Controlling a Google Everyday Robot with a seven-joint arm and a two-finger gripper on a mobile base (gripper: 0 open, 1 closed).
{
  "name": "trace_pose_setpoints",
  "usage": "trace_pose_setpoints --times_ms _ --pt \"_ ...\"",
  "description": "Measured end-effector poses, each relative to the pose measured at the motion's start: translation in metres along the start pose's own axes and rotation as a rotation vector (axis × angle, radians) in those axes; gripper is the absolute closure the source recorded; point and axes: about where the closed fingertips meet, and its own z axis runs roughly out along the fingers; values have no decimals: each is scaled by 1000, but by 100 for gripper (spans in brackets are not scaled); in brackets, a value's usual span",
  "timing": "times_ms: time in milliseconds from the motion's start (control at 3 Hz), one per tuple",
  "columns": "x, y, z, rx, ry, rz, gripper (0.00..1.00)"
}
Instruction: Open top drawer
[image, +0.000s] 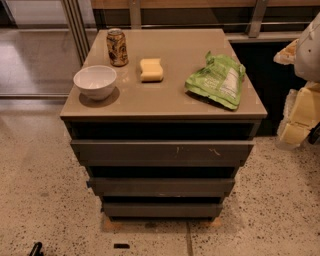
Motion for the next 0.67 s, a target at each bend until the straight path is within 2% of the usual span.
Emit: trace_pose_setpoints --times_ms 333,667 --pt "0 0 1 2 -7 6 0" --pt "-3 1 18 34 -105 88 0"
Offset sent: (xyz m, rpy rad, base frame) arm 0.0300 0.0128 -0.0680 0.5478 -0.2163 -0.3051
